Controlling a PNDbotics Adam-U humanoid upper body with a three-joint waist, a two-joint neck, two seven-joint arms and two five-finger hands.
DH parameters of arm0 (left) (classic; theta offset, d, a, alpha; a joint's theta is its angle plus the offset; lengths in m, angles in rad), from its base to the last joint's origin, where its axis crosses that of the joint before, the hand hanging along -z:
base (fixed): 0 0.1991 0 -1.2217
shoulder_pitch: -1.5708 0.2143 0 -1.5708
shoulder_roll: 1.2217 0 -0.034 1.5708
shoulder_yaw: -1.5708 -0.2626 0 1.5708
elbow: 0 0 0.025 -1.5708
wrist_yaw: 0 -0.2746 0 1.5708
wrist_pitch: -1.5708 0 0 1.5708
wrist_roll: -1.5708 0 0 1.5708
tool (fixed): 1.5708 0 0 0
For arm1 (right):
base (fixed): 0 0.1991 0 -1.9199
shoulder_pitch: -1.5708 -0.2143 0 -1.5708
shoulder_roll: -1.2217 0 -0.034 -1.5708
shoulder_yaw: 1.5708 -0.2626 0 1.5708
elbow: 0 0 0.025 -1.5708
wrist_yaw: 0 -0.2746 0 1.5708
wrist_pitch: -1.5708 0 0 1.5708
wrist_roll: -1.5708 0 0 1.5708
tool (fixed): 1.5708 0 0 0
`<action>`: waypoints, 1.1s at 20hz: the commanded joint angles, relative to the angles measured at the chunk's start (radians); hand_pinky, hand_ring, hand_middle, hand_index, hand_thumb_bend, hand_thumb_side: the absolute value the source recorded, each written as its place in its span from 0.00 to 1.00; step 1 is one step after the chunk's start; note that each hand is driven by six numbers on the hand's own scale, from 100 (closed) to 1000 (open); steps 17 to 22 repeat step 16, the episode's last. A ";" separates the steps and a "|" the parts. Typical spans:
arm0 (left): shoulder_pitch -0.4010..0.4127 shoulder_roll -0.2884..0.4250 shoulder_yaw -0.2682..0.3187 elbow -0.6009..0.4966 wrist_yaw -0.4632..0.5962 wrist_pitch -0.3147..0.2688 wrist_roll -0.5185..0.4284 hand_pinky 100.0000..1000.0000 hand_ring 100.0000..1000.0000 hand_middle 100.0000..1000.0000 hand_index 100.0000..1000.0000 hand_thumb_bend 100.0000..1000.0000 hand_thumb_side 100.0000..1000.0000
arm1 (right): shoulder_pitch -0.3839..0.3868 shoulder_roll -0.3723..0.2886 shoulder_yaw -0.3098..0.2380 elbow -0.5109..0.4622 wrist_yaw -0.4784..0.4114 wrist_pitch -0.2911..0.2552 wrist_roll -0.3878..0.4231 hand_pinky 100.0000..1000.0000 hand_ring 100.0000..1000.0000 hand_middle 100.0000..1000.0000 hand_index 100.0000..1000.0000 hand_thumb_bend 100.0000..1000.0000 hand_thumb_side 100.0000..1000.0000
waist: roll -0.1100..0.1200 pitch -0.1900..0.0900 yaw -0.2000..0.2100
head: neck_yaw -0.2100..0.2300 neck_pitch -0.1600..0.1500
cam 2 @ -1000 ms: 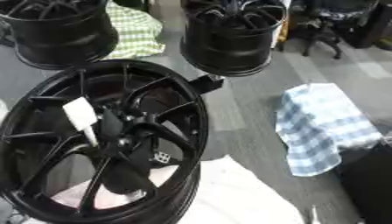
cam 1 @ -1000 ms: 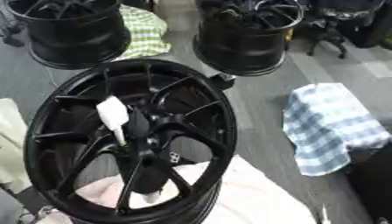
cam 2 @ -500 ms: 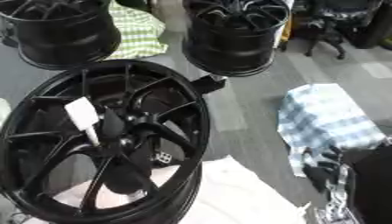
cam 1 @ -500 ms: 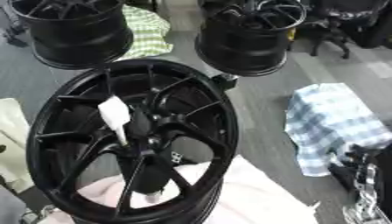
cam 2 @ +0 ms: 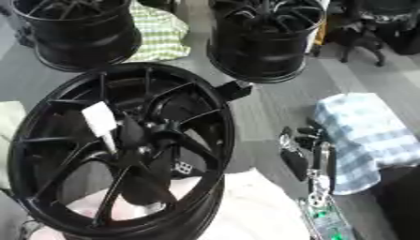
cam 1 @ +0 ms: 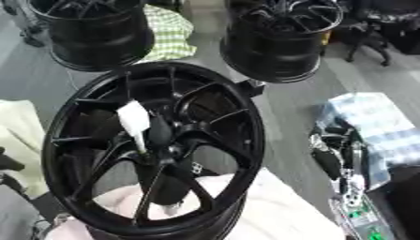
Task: Pull the pin out of the wheel hub.
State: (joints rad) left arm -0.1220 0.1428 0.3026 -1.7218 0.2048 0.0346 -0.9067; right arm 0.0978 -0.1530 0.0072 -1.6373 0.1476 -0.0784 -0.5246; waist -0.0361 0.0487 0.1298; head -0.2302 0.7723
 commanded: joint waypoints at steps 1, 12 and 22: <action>-0.003 0.019 -0.002 -0.009 -0.004 -0.009 0.000 0.50 0.24 0.59 0.78 0.00 0.81 | -0.003 0.000 0.015 -0.023 0.024 0.002 0.016 0.66 0.57 0.58 0.81 0.13 0.17 | 0.004 -0.011 -0.002 | 0.006 -0.002; 0.001 0.020 -0.007 -0.004 -0.008 -0.017 0.000 0.50 0.23 0.59 0.77 0.00 0.81 | 0.000 0.000 0.024 -0.022 0.018 0.002 0.015 0.65 0.56 0.57 0.80 0.11 0.16 | 0.006 -0.012 -0.007 | 0.013 -0.002; 0.002 0.020 -0.007 -0.005 -0.004 -0.018 0.000 0.50 0.23 0.59 0.77 0.00 0.81 | 0.001 0.000 0.024 -0.023 0.020 0.002 0.018 0.65 0.56 0.57 0.79 0.11 0.16 | 0.006 -0.012 -0.008 | 0.015 -0.002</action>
